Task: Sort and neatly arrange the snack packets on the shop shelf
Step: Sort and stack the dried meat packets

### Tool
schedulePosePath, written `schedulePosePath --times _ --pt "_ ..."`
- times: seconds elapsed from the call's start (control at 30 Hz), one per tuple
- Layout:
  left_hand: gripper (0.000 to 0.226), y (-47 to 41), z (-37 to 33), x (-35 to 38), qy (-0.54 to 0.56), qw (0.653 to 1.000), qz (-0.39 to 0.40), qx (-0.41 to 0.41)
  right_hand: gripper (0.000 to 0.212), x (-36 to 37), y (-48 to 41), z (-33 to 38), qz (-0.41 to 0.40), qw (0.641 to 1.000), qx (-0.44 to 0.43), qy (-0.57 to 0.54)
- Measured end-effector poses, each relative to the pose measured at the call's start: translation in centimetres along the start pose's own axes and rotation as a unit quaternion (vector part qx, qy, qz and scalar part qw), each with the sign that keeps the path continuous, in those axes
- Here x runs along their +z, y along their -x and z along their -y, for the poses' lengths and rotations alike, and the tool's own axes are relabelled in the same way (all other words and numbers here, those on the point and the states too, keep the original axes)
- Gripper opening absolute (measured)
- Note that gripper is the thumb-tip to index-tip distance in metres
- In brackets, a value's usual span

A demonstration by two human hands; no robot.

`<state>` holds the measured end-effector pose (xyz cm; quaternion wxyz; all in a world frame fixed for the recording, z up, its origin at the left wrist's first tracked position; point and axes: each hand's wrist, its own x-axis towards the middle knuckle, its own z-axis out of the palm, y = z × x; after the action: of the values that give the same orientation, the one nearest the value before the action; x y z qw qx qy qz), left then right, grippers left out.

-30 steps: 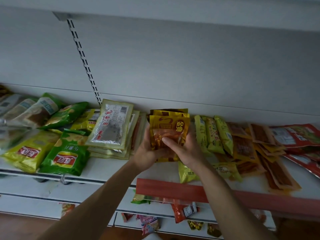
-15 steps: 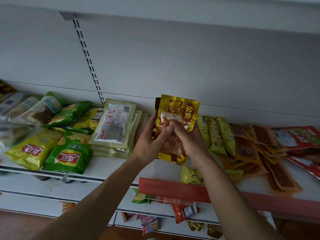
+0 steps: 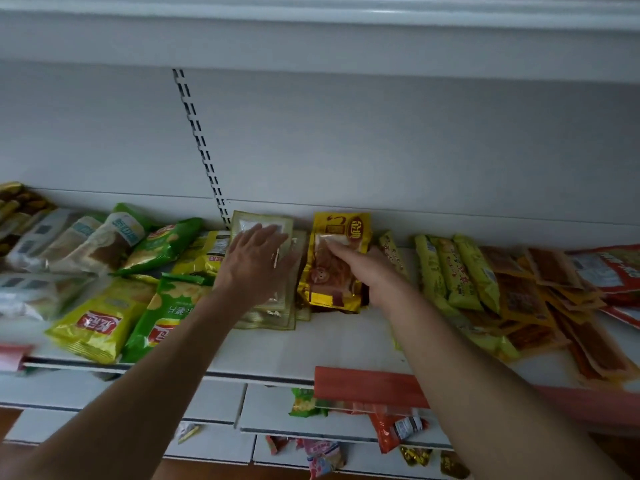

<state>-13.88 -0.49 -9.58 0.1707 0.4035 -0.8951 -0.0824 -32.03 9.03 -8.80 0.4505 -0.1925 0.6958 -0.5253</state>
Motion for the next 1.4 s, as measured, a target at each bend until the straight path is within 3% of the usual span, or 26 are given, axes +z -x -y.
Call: schedulePosePath --times 0.13,0.2,0.33,0.47,0.73,0.97,1.07,1.2,1.3,1.4 --pt "0.051 0.6 1.1 1.6 0.007 1.0 -0.009 -0.002 0.108 0.3 -0.5 0.0 -0.034 0.998 0.008 0.046" --pt "0.055 0.8 1.1 1.9 0.018 1.0 -0.017 -0.005 0.118 0.2 -0.3 -0.2 -0.068 0.994 -0.027 0.084" --pt "0.061 0.9 1.3 2.2 0.012 1.0 -0.012 0.005 0.098 0.6 -0.1 -1.3 -0.126 0.947 -0.152 0.254" --pt "0.056 1.1 1.4 2.4 0.003 1.0 -0.01 0.023 0.081 2.7 -0.5 -2.4 -0.096 0.923 -0.159 0.337" --pt "0.053 0.7 1.7 2.0 0.02 0.999 0.008 0.029 0.072 3.4 -0.6 -2.7 -0.09 0.921 -0.175 0.336" --pt "0.059 -0.2 1.9 0.4 -0.025 0.996 0.074 0.031 0.069 2.3 0.0 -0.3 -0.095 0.913 -0.163 0.363" --pt "0.06 -0.3 1.8 -0.5 -0.027 0.997 0.07 0.036 0.058 1.8 0.3 0.6 -0.108 0.903 -0.163 0.382" --pt "0.058 -0.1 1.4 -1.0 -0.016 0.996 0.071 0.052 0.063 1.1 0.9 1.4 -0.128 0.885 -0.188 0.407" --pt "0.051 1.2 1.7 -0.8 0.001 0.995 0.05 0.089 0.058 1.1 1.6 0.1 -0.122 0.878 -0.229 0.402" --pt "0.05 2.1 2.0 -0.3 0.015 0.993 0.034 0.113 0.057 2.2 2.0 -2.7 -0.099 0.883 -0.212 0.407"
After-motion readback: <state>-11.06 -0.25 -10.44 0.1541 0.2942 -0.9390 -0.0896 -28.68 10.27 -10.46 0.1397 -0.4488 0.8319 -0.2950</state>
